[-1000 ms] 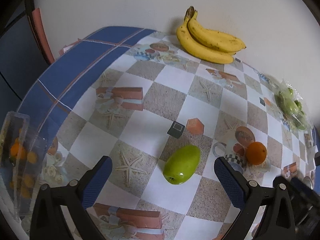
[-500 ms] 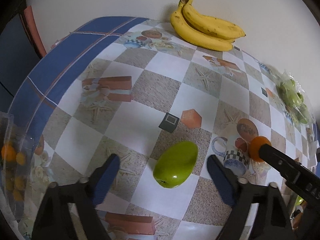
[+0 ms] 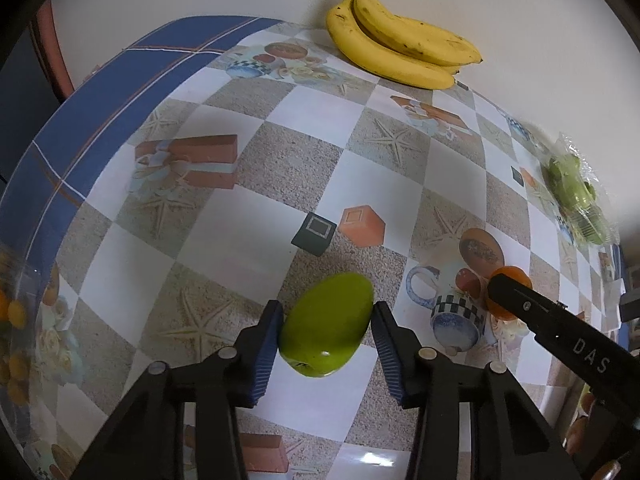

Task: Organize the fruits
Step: 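Grasp a tangerine with the right gripper while the left grasps the green mango, then carry the tangerine and green mango over the steel bowl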

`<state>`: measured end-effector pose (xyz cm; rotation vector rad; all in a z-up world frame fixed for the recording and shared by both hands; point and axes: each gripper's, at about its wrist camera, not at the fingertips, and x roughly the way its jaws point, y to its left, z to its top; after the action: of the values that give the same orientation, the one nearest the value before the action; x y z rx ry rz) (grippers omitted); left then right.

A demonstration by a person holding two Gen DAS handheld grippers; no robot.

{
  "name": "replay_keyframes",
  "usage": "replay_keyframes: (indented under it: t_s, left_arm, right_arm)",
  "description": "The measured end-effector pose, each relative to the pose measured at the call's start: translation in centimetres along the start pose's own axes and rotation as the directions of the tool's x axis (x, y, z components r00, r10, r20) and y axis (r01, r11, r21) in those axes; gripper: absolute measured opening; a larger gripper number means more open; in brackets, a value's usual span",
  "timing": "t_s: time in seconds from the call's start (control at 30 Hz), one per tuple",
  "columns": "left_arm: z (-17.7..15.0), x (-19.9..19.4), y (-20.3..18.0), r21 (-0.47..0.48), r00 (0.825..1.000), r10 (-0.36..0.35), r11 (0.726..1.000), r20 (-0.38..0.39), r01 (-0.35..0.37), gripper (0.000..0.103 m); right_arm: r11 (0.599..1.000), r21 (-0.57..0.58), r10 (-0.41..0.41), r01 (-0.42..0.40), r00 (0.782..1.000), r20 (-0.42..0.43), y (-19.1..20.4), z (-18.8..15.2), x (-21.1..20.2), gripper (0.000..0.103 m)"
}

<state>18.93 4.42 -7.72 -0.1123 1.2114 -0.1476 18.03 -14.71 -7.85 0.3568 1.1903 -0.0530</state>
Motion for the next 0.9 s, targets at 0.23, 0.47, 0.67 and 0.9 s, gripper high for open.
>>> replay_keyframes:
  t_s: [0.23,0.47,0.67,0.9]
  left_arm:
    - [-0.1,-0.2,-0.1,-0.005,1.000,-0.015,1.000,-0.002,0.015,0.048]
    - [-0.1,-1.1,-0.7,0.010,1.000,-0.015,1.000,0.012,0.014,0.048]
    - [-0.3,-3.3,-2.7,0.080,0.999,0.003,0.997,0.053,-0.008,0.048]
    - [-1.1,-6.1,-4.0,0.126,0.994,0.020,0.991,0.110,-0.034,0.048]
  right_arm:
    - [1.000,0.018,0.003,-0.004,1.000,0.006,-0.1,-0.1,-0.2,0.042]
    - [0.999,0.025,0.036,-0.037,0.999,0.035,-0.2,-1.0,-2.1,0.041]
    - [0.999,0.040,-0.003,0.001,0.998,0.061,-0.2,-2.7,-4.6,0.042]
    - [0.997,0.076,-0.005,-0.001,0.997,0.075,-1.3,-5.1,-7.5,0.041]
